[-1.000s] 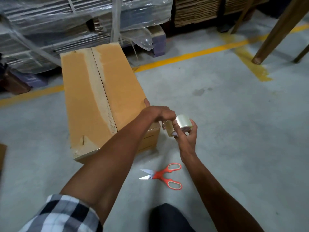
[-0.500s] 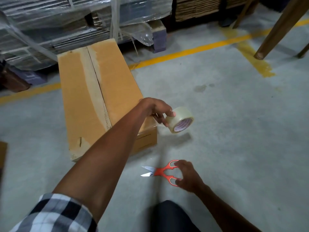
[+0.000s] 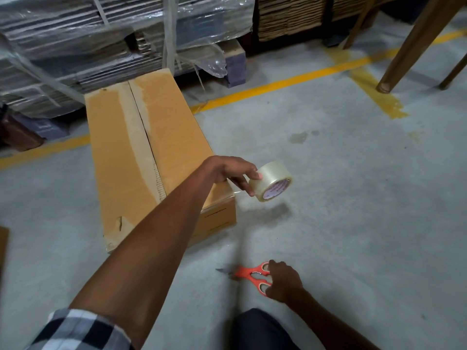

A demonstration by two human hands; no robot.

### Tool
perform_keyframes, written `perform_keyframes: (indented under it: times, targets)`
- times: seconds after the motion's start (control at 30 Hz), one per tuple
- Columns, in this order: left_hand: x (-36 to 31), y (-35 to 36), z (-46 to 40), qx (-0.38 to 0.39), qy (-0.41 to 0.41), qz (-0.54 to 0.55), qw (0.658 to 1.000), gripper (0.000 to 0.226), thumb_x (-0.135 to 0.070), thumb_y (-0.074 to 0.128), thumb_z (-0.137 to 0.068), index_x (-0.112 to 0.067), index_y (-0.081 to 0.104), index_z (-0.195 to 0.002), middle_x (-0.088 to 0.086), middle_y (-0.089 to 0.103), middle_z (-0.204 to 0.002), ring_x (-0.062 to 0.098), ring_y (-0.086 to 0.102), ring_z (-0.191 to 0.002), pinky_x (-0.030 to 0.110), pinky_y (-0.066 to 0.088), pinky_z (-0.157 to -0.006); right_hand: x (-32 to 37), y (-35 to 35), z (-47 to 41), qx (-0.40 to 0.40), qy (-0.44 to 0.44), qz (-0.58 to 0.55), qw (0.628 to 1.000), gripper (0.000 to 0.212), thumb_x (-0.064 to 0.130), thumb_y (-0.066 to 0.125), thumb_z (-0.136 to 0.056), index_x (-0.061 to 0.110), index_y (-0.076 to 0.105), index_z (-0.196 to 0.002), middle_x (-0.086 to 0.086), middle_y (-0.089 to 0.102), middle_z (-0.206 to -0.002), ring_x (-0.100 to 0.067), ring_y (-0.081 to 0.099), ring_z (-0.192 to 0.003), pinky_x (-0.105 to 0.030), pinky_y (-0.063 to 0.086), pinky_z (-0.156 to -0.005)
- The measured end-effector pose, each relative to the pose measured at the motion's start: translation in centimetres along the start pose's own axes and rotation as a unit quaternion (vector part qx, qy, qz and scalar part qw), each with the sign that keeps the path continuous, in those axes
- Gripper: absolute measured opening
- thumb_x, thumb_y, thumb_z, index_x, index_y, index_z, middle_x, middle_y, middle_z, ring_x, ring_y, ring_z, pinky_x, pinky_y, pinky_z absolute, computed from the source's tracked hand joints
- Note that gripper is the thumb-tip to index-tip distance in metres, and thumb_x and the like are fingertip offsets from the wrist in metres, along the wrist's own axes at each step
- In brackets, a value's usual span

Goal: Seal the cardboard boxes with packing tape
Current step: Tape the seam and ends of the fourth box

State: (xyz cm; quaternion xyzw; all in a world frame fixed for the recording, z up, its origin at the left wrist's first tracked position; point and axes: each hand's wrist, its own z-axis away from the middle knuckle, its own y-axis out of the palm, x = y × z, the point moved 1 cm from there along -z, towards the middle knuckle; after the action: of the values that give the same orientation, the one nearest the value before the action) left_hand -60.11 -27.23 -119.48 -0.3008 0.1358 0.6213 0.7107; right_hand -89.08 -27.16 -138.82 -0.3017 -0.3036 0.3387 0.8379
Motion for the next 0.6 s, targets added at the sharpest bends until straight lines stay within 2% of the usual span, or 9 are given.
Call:
perform_keyframes:
  times: [0.07, 0.13, 0.17, 0.2, 0.27, 0.33, 0.43, 0.5, 0.6]
  targets:
    - [0.4, -0.1, -0.4, 0.005, 0.006, -0.002, 1.0, 0.02, -0.04, 0.056, -0.102, -0.026, 0.066, -0.114, 0.006, 0.079, -0.108, 0.017, 0.067, -0.116, 0.042, 0.025, -0.12, -1.1, -2.3, 1.1, 0.055, 0.013, -0.094, 0.994, 0.072, 0.067, 0.077, -0.06, 0.015, 0.07, -0.11, -0.001, 0.074, -0.108, -0.017, 0.07, -0.102, -0.02, 0.046, -0.078]
    - [0.6, -0.3, -0.7, 0.001, -0.001, -0.004, 1.0, 0.02, -0.041, 0.056, -0.101, -0.028, 0.066, -0.113, 0.005, 0.079, -0.108, 0.019, 0.064, -0.122, 0.049, 0.017, -0.123, -2.7, -3.7, 2.4, 0.09, -0.008, -0.215, 0.972, 0.073, 0.081, 0.083, -0.043, 0.018, 0.07, -0.079, 0.002, 0.07, -0.076, -0.012, 0.067, -0.073, -0.023, 0.043, -0.065]
    - [0.6, -0.3, -0.8, 0.003, -0.002, -0.004, 1.0, 0.021, -0.042, 0.056, -0.101, -0.028, 0.065, -0.114, 0.004, 0.079, -0.109, 0.019, 0.063, -0.123, 0.051, 0.014, -0.123, -3.3, -3.9, 3.4, 0.113, -0.01, -0.299, 0.947, 0.073, 0.083, 0.083, -0.044, 0.02, 0.065, -0.076, 0.003, 0.064, -0.072, -0.011, 0.059, -0.065, -0.026, 0.042, -0.063]
    - [0.5, -0.3, -0.7, 0.007, 0.0, -0.003, 1.0, 0.022, -0.042, 0.055, -0.101, -0.028, 0.065, -0.115, 0.004, 0.079, -0.11, 0.018, 0.062, -0.125, 0.053, 0.012, -0.123, -3.4, -4.4, 4.5, 0.147, -0.005, -0.385, 0.911, 0.072, 0.083, 0.081, -0.052, 0.021, 0.062, -0.084, 0.005, 0.059, -0.074, -0.009, 0.05, -0.063, -0.026, 0.04, -0.06]
    - [0.5, -0.3, -0.7, 0.01, -0.002, -0.002, 1.0, 0.023, -0.042, 0.054, -0.102, -0.028, 0.064, -0.117, 0.004, 0.079, -0.108, 0.017, 0.06, -0.127, 0.053, 0.01, -0.123, -2.8, -5.6, 6.5, 0.222, 0.005, -0.521, 0.824, 0.063, 0.078, 0.068, -0.073, 0.023, 0.055, -0.099, 0.006, 0.052, -0.081, -0.006, 0.04, -0.062, -0.02, 0.033, -0.053]
    - [0.6, -0.3, -0.5, 0.011, -0.008, 0.003, 1.0, 0.024, -0.042, 0.053, -0.101, -0.029, 0.063, -0.119, 0.004, 0.079, -0.108, 0.017, 0.059, -0.128, 0.053, 0.008, -0.122, -1.9, -7.0, 7.4, 0.24, -0.01, -0.558, 0.794, 0.065, 0.081, 0.058, -0.074, 0.022, 0.051, -0.101, 0.007, 0.051, -0.081, -0.004, 0.041, -0.061, -0.016, 0.032, -0.05]
    - [0.6, -0.3, -0.7, 0.012, 0.0, 0.006, 1.0, 0.024, -0.042, 0.054, -0.101, -0.029, 0.064, -0.119, 0.004, 0.078, -0.113, 0.018, 0.059, -0.128, 0.055, 0.004, -0.123, 0.0, -9.1, 7.1, 0.213, -0.073, -0.521, 0.823, 0.068, 0.085, 0.05, -0.076, 0.02, 0.053, -0.093, 0.01, 0.055, -0.076, -0.003, 0.043, -0.06, -0.017, 0.035, -0.052]
    - [0.6, -0.2, -0.6, 0.011, 0.002, 0.01, 1.0, 0.023, -0.041, 0.054, -0.102, -0.028, 0.064, -0.118, 0.004, 0.078, -0.112, 0.017, 0.06, -0.127, 0.055, 0.004, -0.122, 1.0, -10.3, 6.2, 0.192, -0.097, -0.477, 0.852, 0.07, 0.087, 0.049, -0.076, 0.018, 0.056, -0.089, 0.005, 0.057, -0.076, -0.004, 0.045, -0.059, -0.018, 0.037, -0.053]
    - [0.5, 0.0, -0.3, 0.008, 0.011, 0.014, 1.0, 0.026, -0.039, 0.054, -0.103, -0.023, 0.064, -0.122, 0.004, 0.078, -0.11, 0.014, 0.064, -0.122, 0.054, 0.006, -0.121, 2.4, -11.3, 4.9, 0.174, -0.113, -0.453, 0.867, 0.075, 0.09, 0.051, -0.075, 0.016, 0.057, -0.087, -0.002, 0.059, -0.076, -0.005, 0.049, -0.059, -0.019, 0.041, -0.057]
